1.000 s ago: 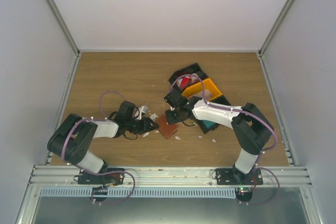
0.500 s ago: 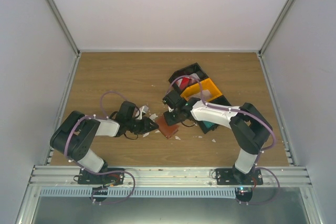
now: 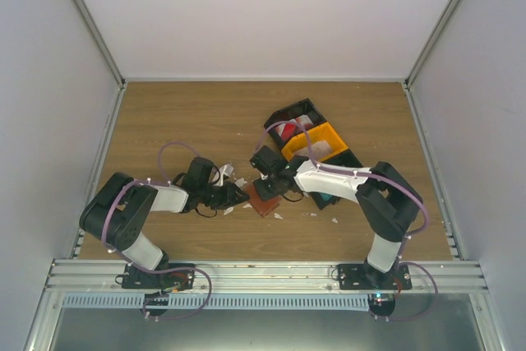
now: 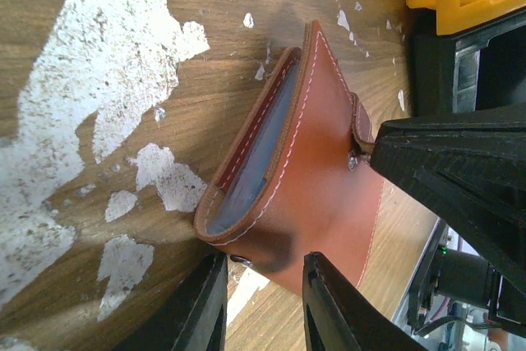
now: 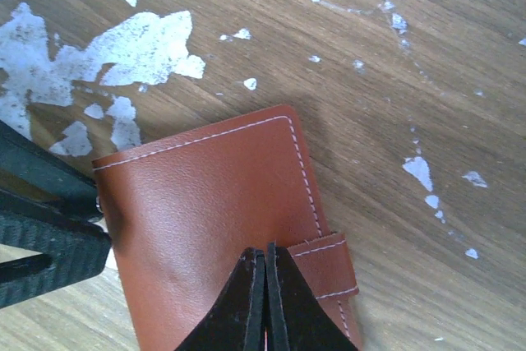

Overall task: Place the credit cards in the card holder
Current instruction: Close the card holder at the center of the board.

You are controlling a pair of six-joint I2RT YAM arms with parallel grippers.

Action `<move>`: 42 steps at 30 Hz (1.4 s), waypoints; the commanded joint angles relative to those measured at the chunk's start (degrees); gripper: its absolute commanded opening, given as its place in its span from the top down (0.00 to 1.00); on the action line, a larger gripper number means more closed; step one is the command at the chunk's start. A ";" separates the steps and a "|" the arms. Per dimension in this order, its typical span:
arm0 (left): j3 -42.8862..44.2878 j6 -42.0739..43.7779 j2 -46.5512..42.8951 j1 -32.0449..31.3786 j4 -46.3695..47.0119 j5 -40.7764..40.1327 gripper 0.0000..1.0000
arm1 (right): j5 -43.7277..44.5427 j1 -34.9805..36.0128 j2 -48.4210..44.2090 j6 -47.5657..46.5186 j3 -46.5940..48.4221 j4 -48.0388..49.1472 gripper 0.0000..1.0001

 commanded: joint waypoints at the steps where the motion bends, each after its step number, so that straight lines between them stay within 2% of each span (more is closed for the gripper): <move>1: 0.75 1.14 1.04 -0.29 -1.39 -2.66 0.71 | 5.61 0.85 1.61 -0.70 1.75 -2.68 1.00; 6: 0.89 1.24 1.51 -0.28 -1.45 -2.73 0.71 | 6.66 1.24 1.80 -1.08 2.60 -2.73 0.99; 13: 0.87 1.49 2.03 -0.32 -1.47 -2.61 0.71 | 0.99 1.51 3.59 -1.63 2.92 -0.19 0.99; 32: 0.49 1.93 2.53 -0.25 -2.13 -4.27 0.73 | -3.11 1.52 3.55 0.04 2.06 0.35 1.00; 42: 0.77 2.02 3.67 -0.23 -2.46 -5.66 0.74 | -7.51 0.99 1.91 0.50 -3.09 2.17 1.00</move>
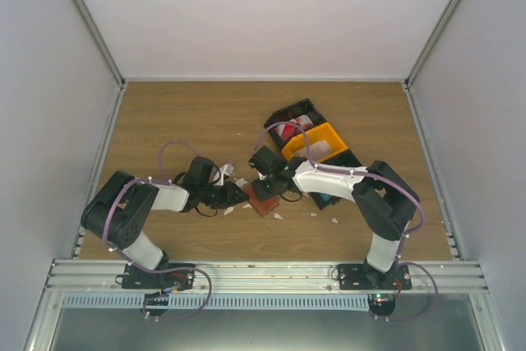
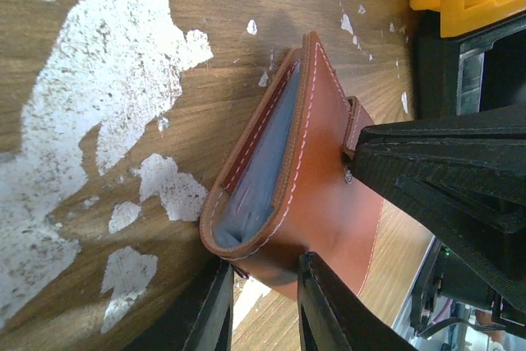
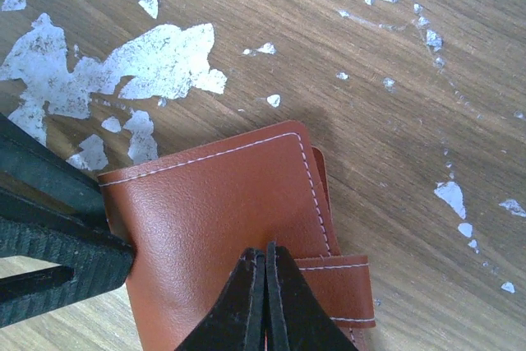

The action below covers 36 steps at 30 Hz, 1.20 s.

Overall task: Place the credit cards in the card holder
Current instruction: Close the card holder at the center of the board.

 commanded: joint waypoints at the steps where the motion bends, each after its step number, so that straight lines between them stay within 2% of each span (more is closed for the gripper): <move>1: 0.25 1.60 3.00 -0.26 -2.22 -5.51 0.75 | -6.82 0.49 0.14 0.97 -3.78 0.56 0.99; 9: 0.33 1.56 3.68 -0.24 -2.70 -6.56 0.76 | -7.58 0.22 -0.35 1.96 -7.67 0.98 1.00; 20: -0.05 1.72 4.81 -0.26 -2.56 -7.19 0.76 | -13.31 -1.62 -3.91 6.65 -18.28 9.31 1.00; 36: 0.36 1.65 6.42 -0.26 -2.13 -6.98 0.77 | -13.56 -1.80 -3.44 9.19 -27.44 16.61 1.00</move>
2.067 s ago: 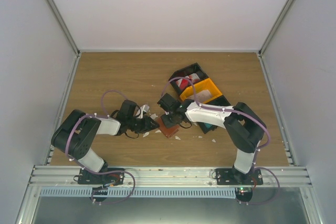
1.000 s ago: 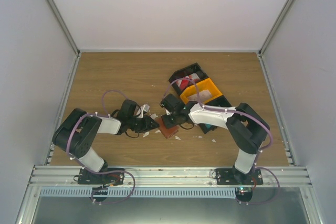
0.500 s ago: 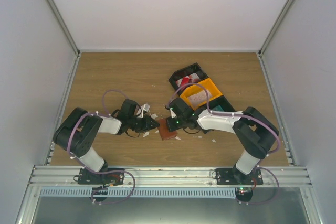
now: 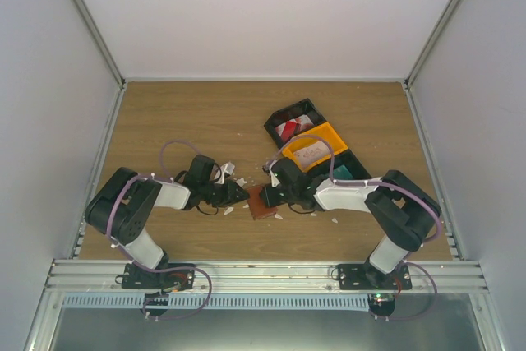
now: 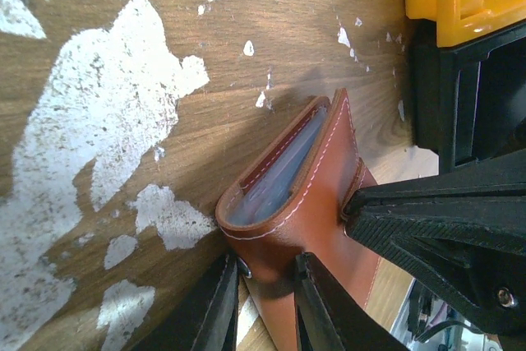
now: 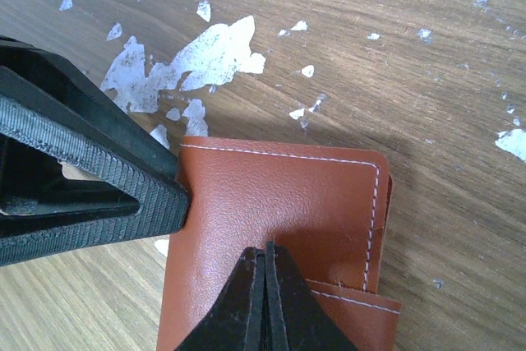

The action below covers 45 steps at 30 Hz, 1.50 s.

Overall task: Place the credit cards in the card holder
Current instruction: Close the card holder at the center of the board.

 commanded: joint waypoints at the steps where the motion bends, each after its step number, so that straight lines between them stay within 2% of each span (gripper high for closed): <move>1: -0.76 1.64 4.11 -0.48 -3.62 -7.66 0.77 | -3.28 0.94 4.37 2.32 -7.03 -9.70 1.00; 12: -0.37 1.63 5.03 -0.54 -3.41 -7.21 0.77 | -4.18 0.40 0.70 1.88 -10.54 -5.32 1.00; 19: -0.26 1.61 5.18 -0.48 -3.07 -6.65 0.77 | -4.84 0.42 -0.87 1.59 -14.55 1.94 1.00; 32: -0.49 0.42 2.50 -0.58 -2.32 -3.90 0.73 | 2.54 2.57 -0.24 1.43 -19.11 9.03 0.99; 45: 0.09 -0.40 4.15 -1.67 -2.64 -4.87 0.79 | 8.00 8.12 2.18 3.09 -19.84 10.77 0.99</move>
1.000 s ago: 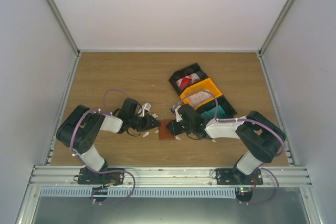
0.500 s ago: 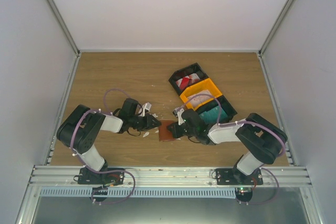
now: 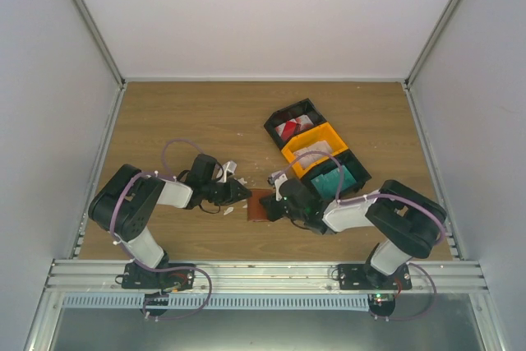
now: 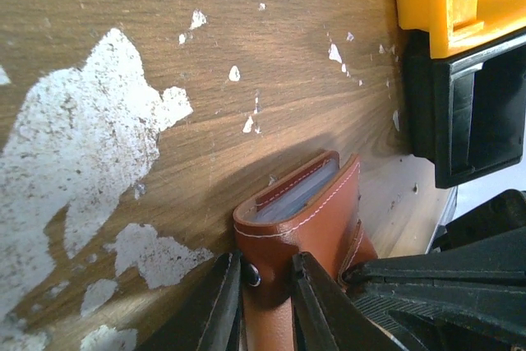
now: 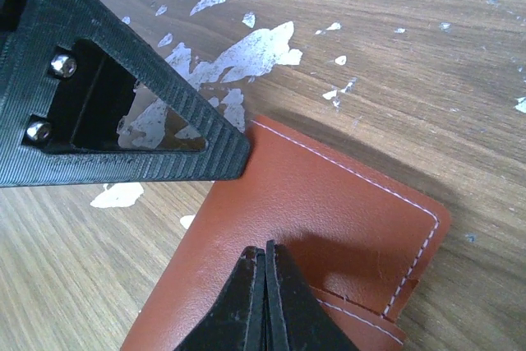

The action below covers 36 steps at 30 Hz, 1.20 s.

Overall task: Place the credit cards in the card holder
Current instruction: Close the card holder at the center of the board.

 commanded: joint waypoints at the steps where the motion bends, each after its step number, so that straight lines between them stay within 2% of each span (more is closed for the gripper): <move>1: -0.66 0.25 2.48 -1.05 -4.97 -4.92 0.79 | 0.70 2.84 5.39 1.38 -4.67 -14.21 0.99; 8: -0.04 0.54 2.82 -1.11 -5.66 -5.21 0.79 | 2.89 3.52 2.31 2.69 -7.33 -13.43 1.00; 13: 0.27 0.40 3.05 -1.25 -5.41 -4.88 0.78 | 2.21 4.31 0.50 -0.79 -8.11 -10.61 1.00; 23: -1.09 0.74 0.84 -1.20 -2.61 -4.44 0.77 | 7.79 6.69 4.54 -1.23 -6.57 -7.51 0.99; 26: -2.28 0.40 -1.20 -1.23 -1.29 -3.18 0.74 | 10.32 8.46 3.78 -0.52 -5.12 -9.22 0.99; 36: -7.16 0.52 -13.38 -1.50 -3.23 -1.52 0.66 | 9.67 8.82 0.71 1.41 -4.95 -10.63 0.99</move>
